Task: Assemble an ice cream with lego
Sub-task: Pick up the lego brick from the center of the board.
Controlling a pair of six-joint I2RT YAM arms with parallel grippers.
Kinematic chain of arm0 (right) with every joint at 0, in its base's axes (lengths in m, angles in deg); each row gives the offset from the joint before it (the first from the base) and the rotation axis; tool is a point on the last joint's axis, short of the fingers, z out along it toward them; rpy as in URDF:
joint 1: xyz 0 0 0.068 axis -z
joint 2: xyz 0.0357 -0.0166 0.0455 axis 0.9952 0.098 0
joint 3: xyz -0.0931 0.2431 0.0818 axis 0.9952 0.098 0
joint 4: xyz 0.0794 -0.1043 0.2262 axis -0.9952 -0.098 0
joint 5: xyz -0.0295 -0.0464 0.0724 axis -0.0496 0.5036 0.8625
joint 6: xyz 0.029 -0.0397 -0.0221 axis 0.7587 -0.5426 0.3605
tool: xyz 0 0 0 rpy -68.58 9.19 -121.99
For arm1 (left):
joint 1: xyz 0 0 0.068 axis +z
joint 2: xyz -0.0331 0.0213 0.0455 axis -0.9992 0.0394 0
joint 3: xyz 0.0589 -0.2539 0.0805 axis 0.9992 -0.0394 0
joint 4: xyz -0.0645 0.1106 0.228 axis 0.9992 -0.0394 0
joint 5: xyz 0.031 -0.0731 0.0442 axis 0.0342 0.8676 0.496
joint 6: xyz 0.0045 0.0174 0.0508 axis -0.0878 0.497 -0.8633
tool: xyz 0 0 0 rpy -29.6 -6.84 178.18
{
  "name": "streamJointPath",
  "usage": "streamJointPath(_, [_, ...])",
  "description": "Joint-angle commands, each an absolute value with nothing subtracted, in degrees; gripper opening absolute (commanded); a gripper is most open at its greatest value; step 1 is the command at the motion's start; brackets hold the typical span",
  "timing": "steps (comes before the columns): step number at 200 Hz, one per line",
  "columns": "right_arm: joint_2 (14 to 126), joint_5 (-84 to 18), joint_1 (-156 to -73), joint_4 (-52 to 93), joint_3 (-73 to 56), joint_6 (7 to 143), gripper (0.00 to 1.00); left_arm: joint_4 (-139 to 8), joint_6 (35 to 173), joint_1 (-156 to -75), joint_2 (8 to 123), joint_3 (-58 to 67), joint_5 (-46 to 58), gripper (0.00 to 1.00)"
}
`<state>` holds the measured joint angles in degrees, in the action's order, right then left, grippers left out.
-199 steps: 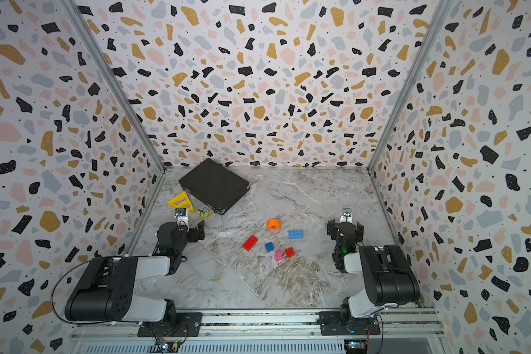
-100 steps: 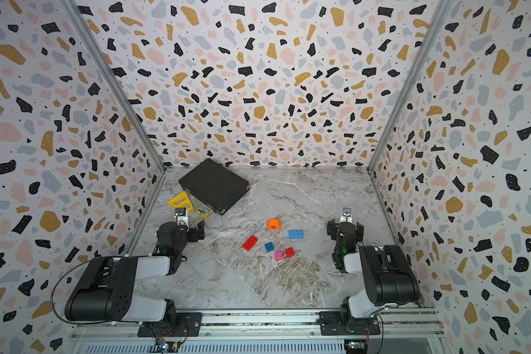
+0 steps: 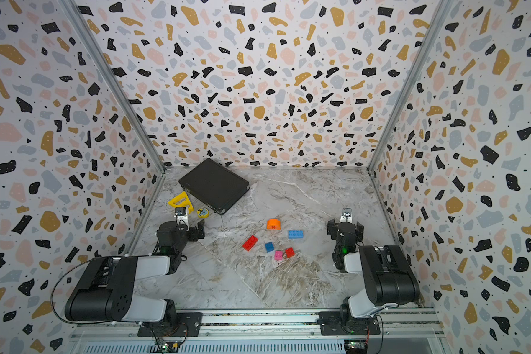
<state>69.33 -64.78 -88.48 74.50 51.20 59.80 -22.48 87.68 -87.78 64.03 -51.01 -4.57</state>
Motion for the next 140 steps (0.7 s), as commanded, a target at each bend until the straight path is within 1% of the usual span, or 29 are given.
streamJointPath(1, [68.7,-65.5,-88.6,76.5,50.5,59.3,0.93,-20.0,87.3,-87.5,64.0,-49.9,-3.8,0.99])
streamJointPath(12, [66.4,-65.3,-88.7,75.5,51.1,59.4,0.91,-22.4,87.0,-87.5,61.8,-49.3,-3.4,1.00])
streamJointPath(26, [62.1,-66.2,-88.7,71.8,51.2,59.8,0.91,-28.0,87.8,-87.5,56.7,-48.7,-5.3,0.99])
streamJointPath(43, [57.0,-67.8,-88.9,64.9,49.8,60.1,0.89,-35.3,88.9,-87.5,49.9,-47.2,-8.4,1.00])
streamJointPath(53, [54.5,-69.6,-89.1,59.6,48.2,61.2,0.89,-38.4,92.1,-87.5,46.6,-46.0,-11.7,0.99])
streamJointPath(69, [50.6,-70.0,-89.3,47.5,43.7,63.8,0.87,-46.1,96.5,-87.5,42.6,-42.0,-14.6,1.00])
streamJointPath(87, [47.6,-68.2,-89.8,32.4,37.4,66.1,0.81,-57.9,100.6,-87.6,41.4,-35.0,-15.6,1.00])
streamJointPath(113, [45.1,-67.3,-91.4,11.7,27.8,68.5,0.74,-70.1,107.7,-87.7,41.1,-26.7,-11.6,1.00])
streamJointPath(125, [44.6,-66.5,-91.8,2.6,23.2,69.0,0.73,-74.4,109.9,-88.4,40.8,-23.9,-8.4,0.99])
streamJointPath(140, [44.4,-65.7,-92.0,-7.8,17.6,70.6,0.73,-82.0,111.6,-90.9,40.8,-19.8,-7.4,1.00])
